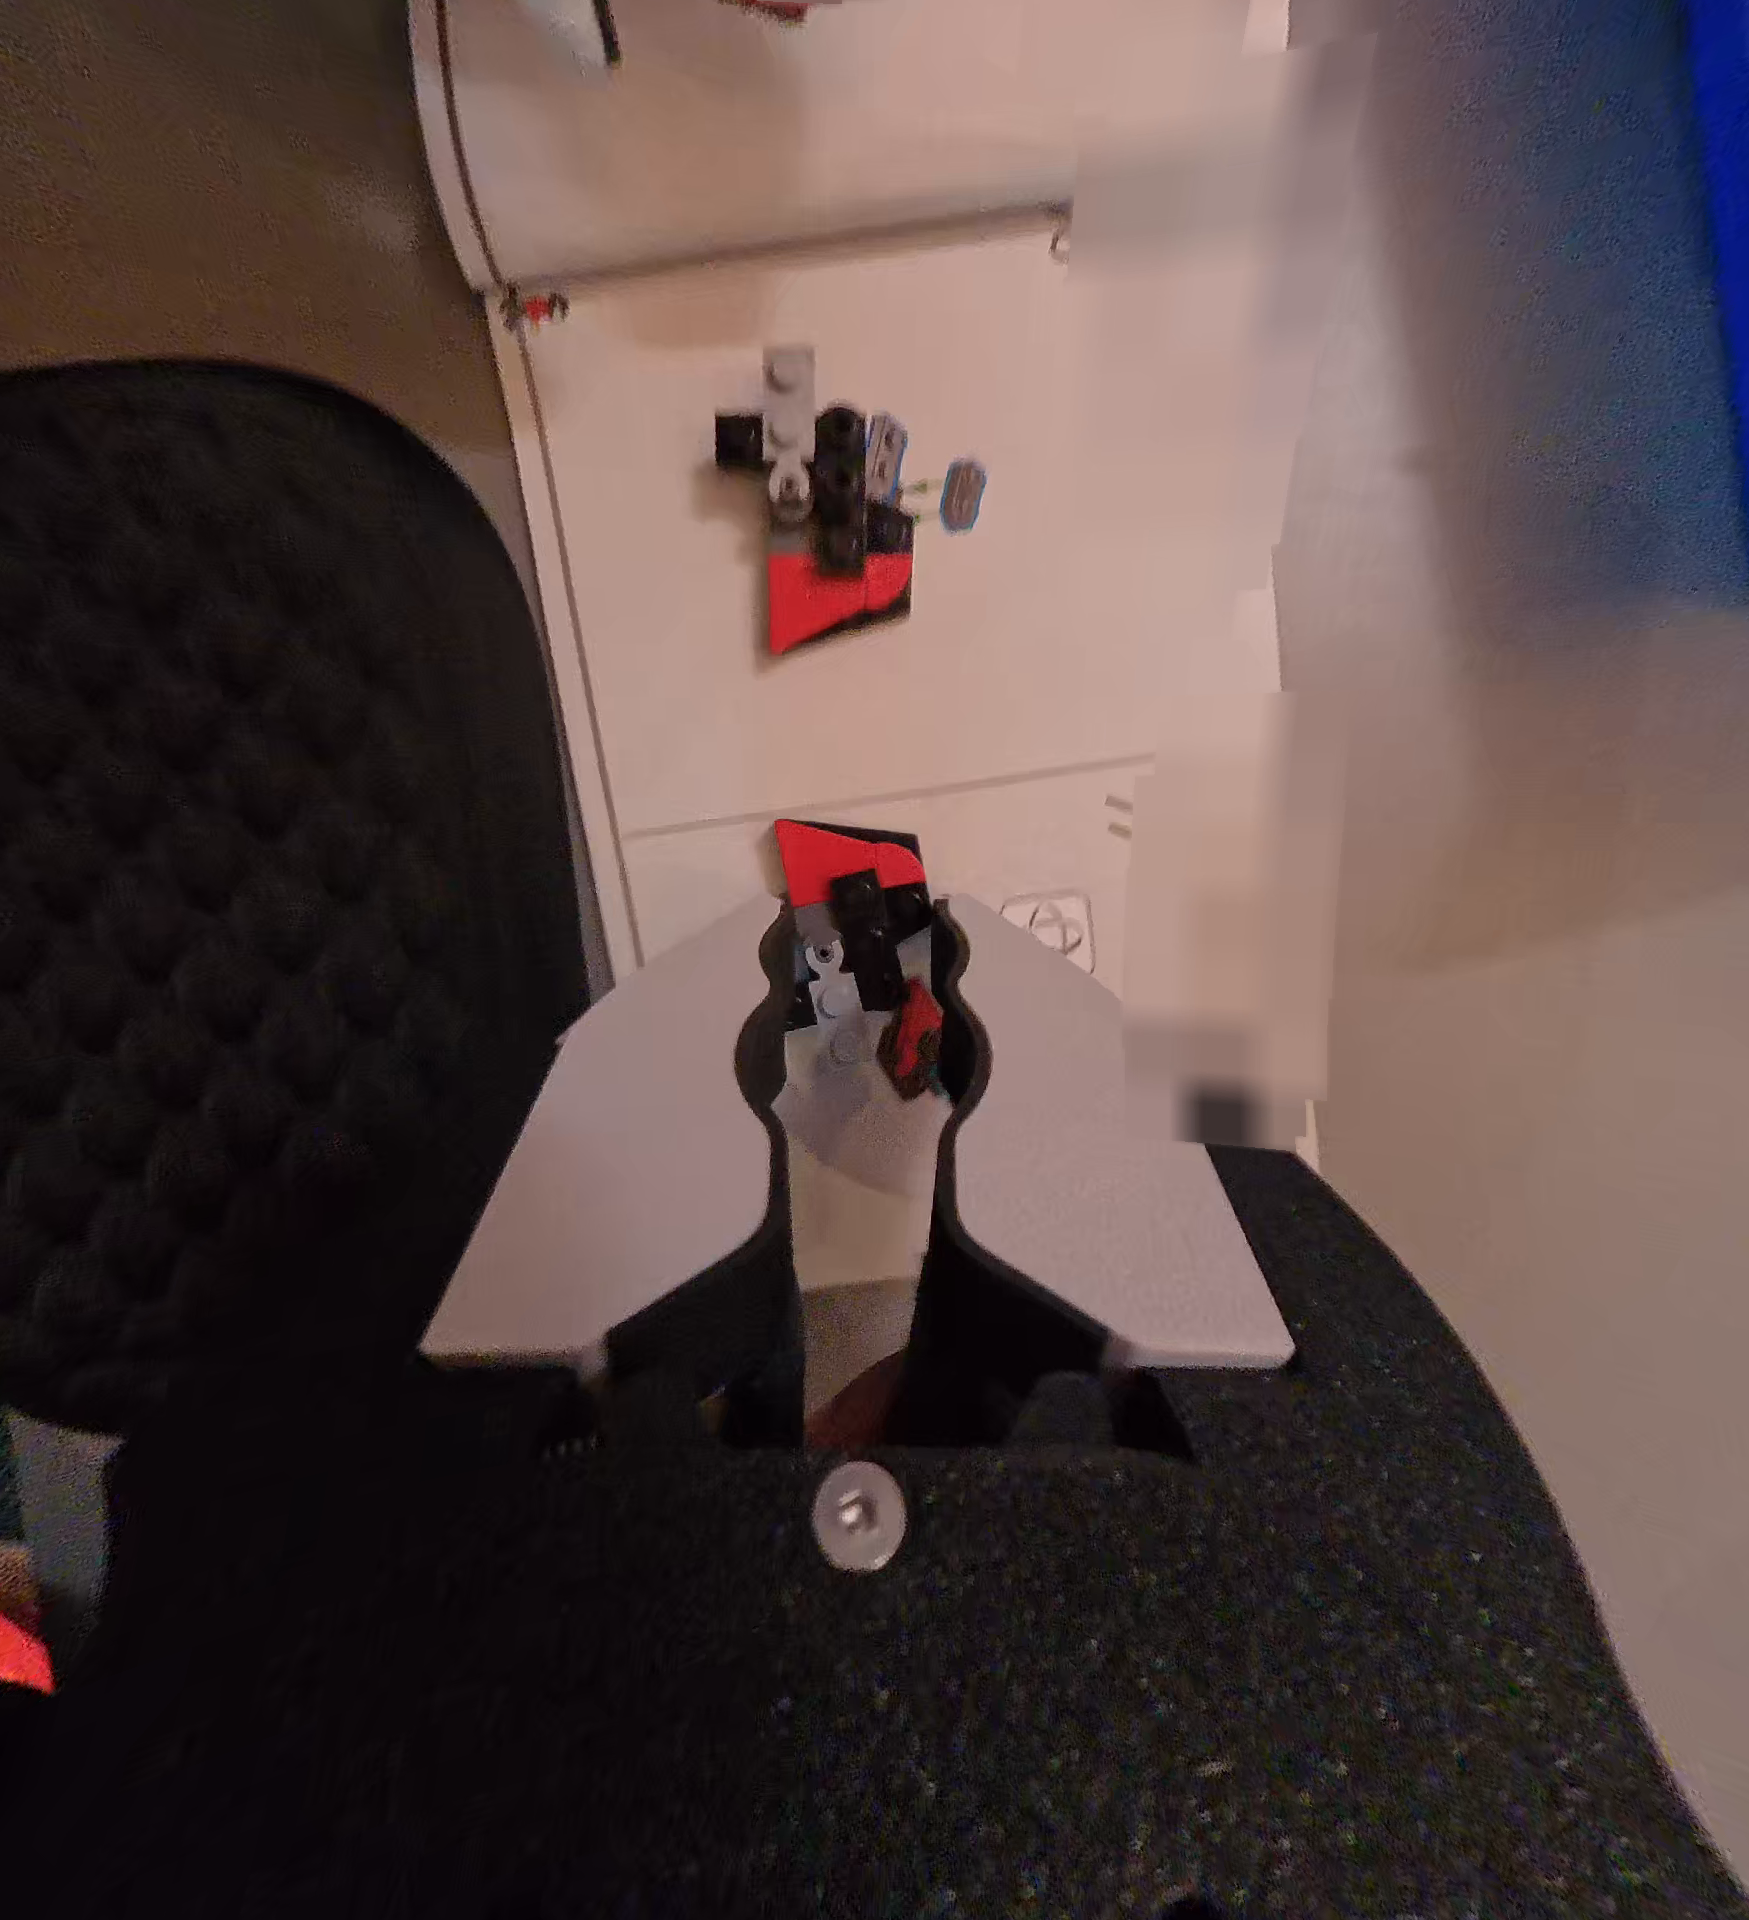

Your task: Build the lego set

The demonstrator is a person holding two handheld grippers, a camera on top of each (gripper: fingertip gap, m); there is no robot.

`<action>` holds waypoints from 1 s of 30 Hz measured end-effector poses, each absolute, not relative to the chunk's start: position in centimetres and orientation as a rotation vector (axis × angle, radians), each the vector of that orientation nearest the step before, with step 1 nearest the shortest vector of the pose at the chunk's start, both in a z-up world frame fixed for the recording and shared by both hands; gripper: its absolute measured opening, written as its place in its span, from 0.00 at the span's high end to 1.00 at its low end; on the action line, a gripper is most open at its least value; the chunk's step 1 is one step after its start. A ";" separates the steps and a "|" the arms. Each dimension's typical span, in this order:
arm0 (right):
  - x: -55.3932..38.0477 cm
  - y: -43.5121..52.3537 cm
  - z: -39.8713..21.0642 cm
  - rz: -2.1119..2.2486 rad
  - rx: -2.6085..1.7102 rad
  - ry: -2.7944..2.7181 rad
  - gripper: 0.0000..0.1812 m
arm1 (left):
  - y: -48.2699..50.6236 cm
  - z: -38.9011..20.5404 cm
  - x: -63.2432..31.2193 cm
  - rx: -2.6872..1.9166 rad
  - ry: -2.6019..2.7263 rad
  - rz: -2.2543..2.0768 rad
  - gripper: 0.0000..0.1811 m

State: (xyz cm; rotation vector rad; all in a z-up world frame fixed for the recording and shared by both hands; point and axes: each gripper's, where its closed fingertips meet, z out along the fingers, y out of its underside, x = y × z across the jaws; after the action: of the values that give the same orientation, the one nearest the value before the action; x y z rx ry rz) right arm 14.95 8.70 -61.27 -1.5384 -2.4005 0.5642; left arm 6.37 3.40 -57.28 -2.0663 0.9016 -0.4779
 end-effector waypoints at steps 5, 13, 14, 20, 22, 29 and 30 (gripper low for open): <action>17.4 7.9 -61.3 0.561 -1.563 -2.420 0.86 | 3.4 -57.5 6.5 -2.067 0.909 -0.497 0.83; 13.1 6.4 -58.5 0.793 -1.542 -2.270 0.77 | 3.1 -57.4 6.8 -2.060 0.918 -0.510 0.83; 12.2 6.3 -58.7 0.772 -1.516 -2.280 0.76 | 3.0 -57.4 6.7 -2.059 0.916 -0.509 0.83; 9.6 5.8 -61.0 0.696 -1.466 -2.333 0.87 | 2.6 -57.3 6.5 -2.053 0.906 -0.509 0.83; 10.2 5.2 -61.0 0.723 -1.447 -2.375 0.87 | 2.4 -57.2 6.4 -2.045 0.909 -0.510 0.83; 11.9 3.9 -61.0 0.720 -1.393 -2.414 0.87 | 2.2 -57.5 6.6 -2.044 0.920 -0.530 0.83; 11.9 3.9 -61.1 0.719 -1.392 -2.406 0.87 | 2.1 -57.6 6.7 -2.045 0.924 -0.533 0.83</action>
State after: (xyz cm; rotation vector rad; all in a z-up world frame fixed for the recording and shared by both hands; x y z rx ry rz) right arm 11.89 3.91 -61.05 -1.3919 -2.4062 0.7191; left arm 6.69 2.14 -57.60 -2.0454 0.9241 -0.5330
